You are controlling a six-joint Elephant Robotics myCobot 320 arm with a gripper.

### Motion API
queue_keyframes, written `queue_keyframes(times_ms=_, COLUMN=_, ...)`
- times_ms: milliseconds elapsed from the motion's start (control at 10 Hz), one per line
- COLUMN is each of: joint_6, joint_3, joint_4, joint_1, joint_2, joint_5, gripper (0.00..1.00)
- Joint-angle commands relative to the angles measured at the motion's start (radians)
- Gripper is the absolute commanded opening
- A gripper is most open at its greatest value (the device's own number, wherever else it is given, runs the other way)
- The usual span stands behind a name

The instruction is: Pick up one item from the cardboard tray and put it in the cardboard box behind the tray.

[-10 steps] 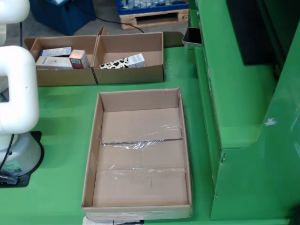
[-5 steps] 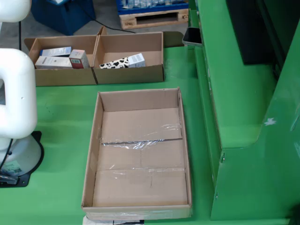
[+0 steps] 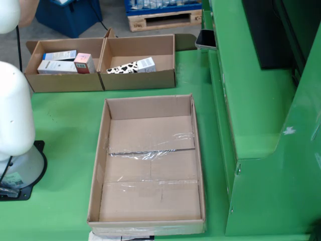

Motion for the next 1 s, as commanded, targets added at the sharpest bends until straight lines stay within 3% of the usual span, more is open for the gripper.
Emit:
queue_keyframes(times_ms=0, joint_6=0.038, joint_3=-0.693, joint_4=-0.075, joint_1=-0.419, joint_2=0.529, joint_5=0.715, gripper=1.00)
queue_keyframes(times_ms=100, joint_6=0.057, joint_3=-0.883, joint_4=-0.011, joint_1=-0.535, joint_2=0.678, joint_5=0.725, gripper=1.00)
queue_keyframes(times_ms=300, joint_6=0.063, joint_3=-0.907, joint_4=0.001, joint_1=-0.602, joint_2=0.695, joint_5=0.744, gripper=1.00)
queue_keyframes(times_ms=700, joint_6=0.004, joint_3=-1.060, joint_4=0.117, joint_1=-1.013, joint_2=0.725, joint_5=0.972, gripper=1.00)
queue_keyframes(times_ms=900, joint_6=0.017, joint_3=-1.070, joint_4=0.185, joint_1=-1.115, joint_2=0.693, joint_5=1.004, gripper=1.00)
